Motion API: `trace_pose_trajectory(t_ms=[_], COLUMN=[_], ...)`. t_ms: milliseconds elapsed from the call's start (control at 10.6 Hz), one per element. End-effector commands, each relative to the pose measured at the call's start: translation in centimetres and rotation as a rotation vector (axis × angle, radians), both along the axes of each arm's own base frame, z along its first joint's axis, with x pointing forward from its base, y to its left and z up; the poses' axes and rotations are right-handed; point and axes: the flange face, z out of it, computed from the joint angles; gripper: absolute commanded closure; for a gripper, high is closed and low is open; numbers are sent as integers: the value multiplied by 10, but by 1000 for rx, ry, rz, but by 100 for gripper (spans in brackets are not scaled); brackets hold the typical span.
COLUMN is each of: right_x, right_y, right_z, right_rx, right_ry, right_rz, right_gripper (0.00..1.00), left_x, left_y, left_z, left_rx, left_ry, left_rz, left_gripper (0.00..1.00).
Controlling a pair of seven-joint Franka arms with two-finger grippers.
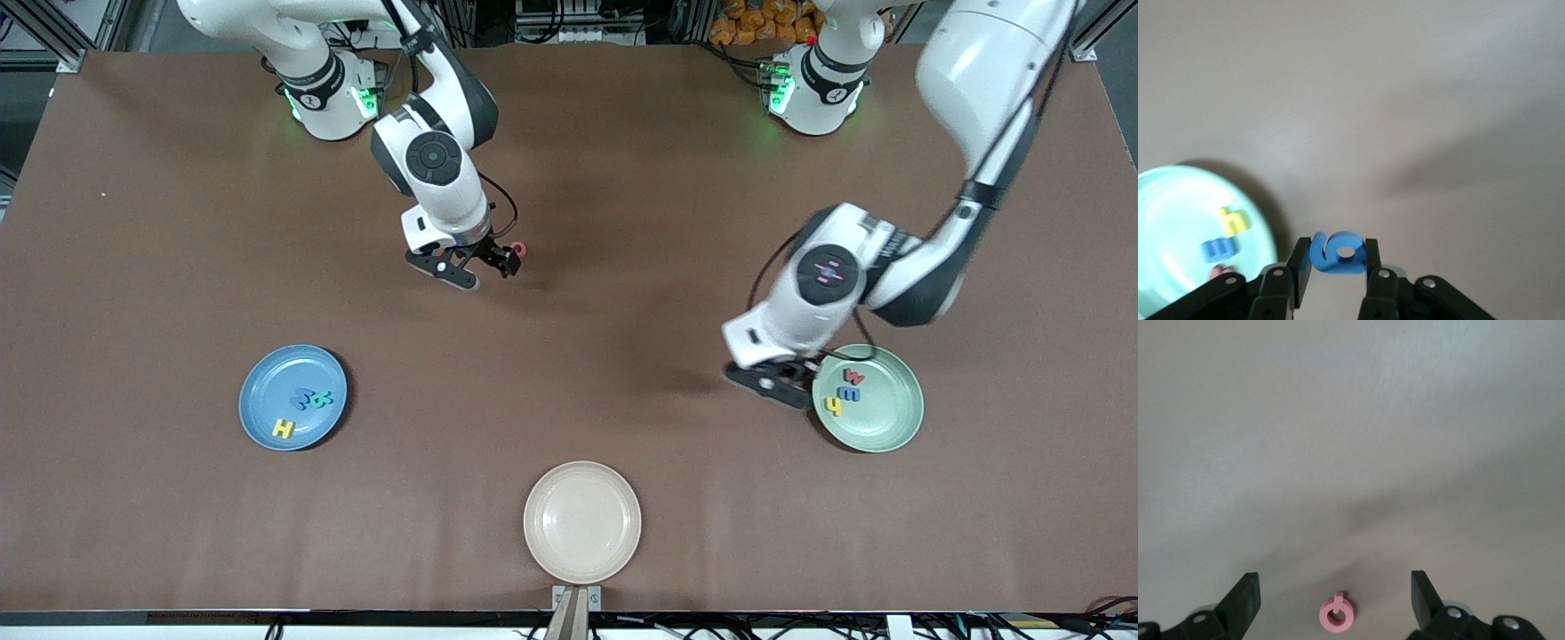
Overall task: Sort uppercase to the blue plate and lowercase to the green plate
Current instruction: 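Carry the blue 6 to the green plate while the right gripper grasps the pink a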
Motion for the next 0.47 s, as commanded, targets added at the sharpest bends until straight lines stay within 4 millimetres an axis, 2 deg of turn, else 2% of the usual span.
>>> trace_pose_trajectory(t_ms=[0,189,379], right_x=[-29,-44,-63], right_y=[20,30,43], right_z=[-37,-58,-72], right_rx=[7,-7,-18], right_ry=[11,28,53], right_rz=[-97,-98,-61], right_gripper=[0,0,0], left_x=[11,23,32], left_y=[55,117,137], left_z=[-23,-36,-34], left_rx=[-24,-40,-46], left_ry=[43,37,26], left_rz=[80,165,188], left_gripper=[100,100,100])
